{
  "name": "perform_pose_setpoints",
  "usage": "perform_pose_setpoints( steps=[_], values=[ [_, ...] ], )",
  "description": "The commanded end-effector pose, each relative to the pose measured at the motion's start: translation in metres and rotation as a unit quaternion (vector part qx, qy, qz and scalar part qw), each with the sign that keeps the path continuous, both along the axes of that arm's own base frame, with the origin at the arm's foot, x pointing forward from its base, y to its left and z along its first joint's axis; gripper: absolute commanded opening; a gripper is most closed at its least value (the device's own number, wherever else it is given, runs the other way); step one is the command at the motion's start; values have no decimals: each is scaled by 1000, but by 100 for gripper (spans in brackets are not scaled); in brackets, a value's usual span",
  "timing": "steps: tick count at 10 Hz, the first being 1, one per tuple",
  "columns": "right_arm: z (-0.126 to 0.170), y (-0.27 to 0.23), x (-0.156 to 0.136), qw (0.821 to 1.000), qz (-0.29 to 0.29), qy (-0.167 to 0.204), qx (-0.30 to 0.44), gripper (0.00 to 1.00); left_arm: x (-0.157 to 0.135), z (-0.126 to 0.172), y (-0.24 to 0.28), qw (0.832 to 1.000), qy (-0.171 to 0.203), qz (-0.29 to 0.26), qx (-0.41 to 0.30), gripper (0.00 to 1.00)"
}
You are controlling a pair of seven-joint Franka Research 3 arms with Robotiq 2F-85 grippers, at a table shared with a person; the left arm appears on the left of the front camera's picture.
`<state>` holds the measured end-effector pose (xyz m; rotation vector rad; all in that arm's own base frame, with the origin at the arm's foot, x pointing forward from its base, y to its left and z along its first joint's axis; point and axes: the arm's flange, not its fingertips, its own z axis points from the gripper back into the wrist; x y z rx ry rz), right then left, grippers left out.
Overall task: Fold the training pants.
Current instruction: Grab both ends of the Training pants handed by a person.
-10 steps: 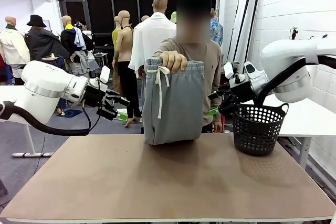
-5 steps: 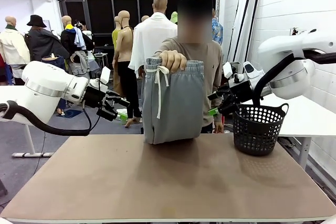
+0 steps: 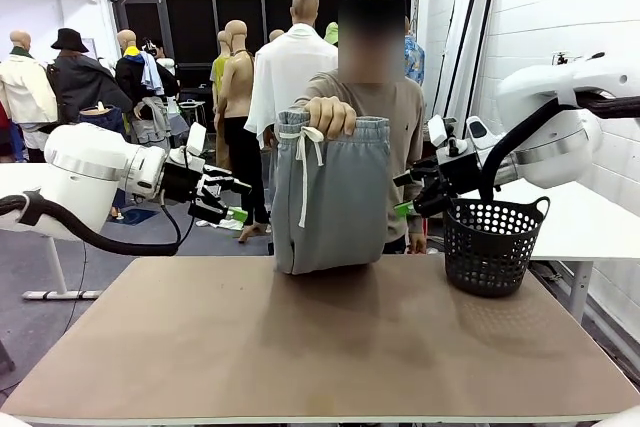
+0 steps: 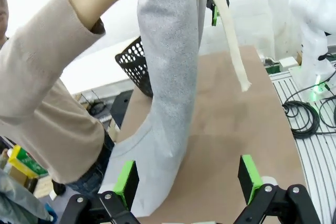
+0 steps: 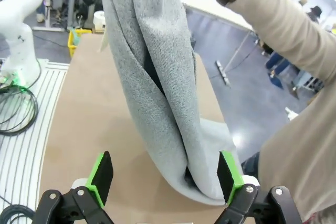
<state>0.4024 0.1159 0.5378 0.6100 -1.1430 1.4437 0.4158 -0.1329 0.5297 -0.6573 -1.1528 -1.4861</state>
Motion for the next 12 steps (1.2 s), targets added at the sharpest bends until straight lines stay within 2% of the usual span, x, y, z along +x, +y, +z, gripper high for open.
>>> perform_pose_setpoints(
  steps=[1,4,6,10,12],
  values=[
    [-13,-6,11,999,21,-15,42,100,11,-8,0,999,-35,-30,-17,100],
    [-15,-7,2,996,28,-29,80,100,1,-6,-6,996,-72,-34,-43,100],
    [-11,-6,-7,994,32,-38,102,100,-6,1,-10,994,-64,-26,-84,100],
    [-4,2,-16,990,42,-47,126,100,-20,13,-25,991,-64,-41,-111,100],
    [-2,1,-17,990,39,-49,125,100,-21,18,-28,992,-47,-11,-116,100]
  ],
)
